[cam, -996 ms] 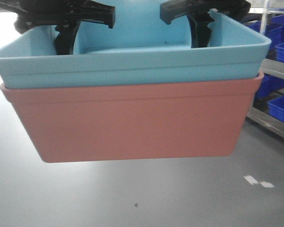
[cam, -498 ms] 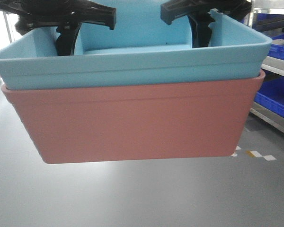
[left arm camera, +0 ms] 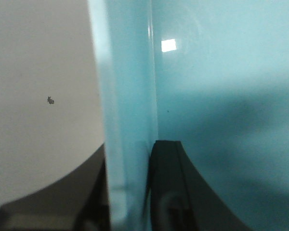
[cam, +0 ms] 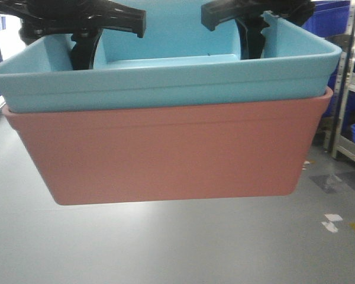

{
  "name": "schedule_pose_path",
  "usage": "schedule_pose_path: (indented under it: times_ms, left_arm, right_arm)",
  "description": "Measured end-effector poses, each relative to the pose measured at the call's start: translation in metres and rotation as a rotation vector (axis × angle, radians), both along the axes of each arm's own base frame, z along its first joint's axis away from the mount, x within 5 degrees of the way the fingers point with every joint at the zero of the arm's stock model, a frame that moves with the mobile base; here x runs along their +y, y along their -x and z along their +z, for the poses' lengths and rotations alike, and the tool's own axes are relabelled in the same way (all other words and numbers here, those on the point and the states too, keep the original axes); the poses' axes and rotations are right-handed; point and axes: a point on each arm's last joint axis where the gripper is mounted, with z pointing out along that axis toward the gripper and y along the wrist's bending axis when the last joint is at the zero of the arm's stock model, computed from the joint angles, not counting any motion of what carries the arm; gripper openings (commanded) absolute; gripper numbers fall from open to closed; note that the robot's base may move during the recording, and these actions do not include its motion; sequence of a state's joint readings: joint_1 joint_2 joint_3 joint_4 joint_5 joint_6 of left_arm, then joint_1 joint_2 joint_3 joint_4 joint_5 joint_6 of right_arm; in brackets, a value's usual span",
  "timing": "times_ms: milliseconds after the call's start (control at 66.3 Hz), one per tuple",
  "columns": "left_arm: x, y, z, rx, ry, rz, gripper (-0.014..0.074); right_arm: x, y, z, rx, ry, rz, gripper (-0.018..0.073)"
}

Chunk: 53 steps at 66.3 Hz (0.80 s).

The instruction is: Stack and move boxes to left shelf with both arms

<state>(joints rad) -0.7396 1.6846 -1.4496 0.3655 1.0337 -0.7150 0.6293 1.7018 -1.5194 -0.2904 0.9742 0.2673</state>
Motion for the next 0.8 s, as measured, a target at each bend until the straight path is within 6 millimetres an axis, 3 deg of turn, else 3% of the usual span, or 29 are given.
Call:
schedule_pose_path:
  times_ms: [800]
  left_arm:
    - [-0.0030, -0.0009, -0.0025, -0.002, 0.007, -0.002, -0.0003]
  right_arm:
    - [-0.0012, -0.0003, 0.0000, -0.003, 0.014, -0.002, 0.0056]
